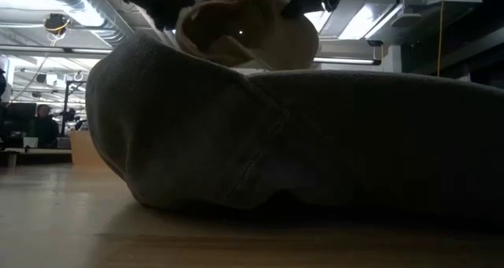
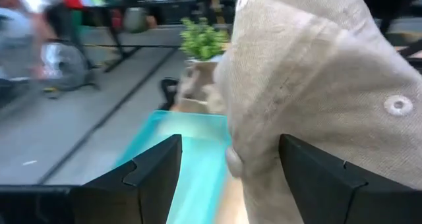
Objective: Pick & Place hat
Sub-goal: Put the bottom brown cap into the green bin
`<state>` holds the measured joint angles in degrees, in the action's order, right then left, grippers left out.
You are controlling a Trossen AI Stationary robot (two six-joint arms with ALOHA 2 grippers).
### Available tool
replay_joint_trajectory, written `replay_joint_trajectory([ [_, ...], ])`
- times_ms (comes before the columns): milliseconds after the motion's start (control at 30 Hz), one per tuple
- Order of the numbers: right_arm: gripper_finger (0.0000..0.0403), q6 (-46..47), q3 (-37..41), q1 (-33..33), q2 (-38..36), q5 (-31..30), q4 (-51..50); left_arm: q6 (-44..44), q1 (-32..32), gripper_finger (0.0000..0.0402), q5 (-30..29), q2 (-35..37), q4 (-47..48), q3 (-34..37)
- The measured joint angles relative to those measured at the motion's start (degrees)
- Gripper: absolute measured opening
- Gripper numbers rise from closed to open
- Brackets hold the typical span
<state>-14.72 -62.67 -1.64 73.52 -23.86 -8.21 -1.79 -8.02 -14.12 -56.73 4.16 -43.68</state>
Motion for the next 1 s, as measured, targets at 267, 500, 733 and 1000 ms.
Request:
replay_joint_trajectory([
  [267, 0.0031, -1.20, 0.00, 0.00, 0.00, 0.03, 3.57, 2.59, -3.40, 0.0251, 9.07, -3.50, -5.45, 0.00],
  [500, 0.0015, -1.12, 0.00, 0.02, 0.00, 0.07, 3.88, 2.79, -3.49, 0.0215, 9.35, -5.22, -9.84, 0.00],
  [733, 0.0035, -1.24, 0.00, 0.02, 0.00, 0.02, 4.12, 5.54, -3.49, 0.0090, 9.35, -5.11, -8.87, 0.00],
  [1000, 0.0015, -2.26, 0.00, 0.02, 0.00, 0.02, 4.07, 6.68, -3.47, 0.0009, 5.37, -4.29, -4.07, 0.00],
])
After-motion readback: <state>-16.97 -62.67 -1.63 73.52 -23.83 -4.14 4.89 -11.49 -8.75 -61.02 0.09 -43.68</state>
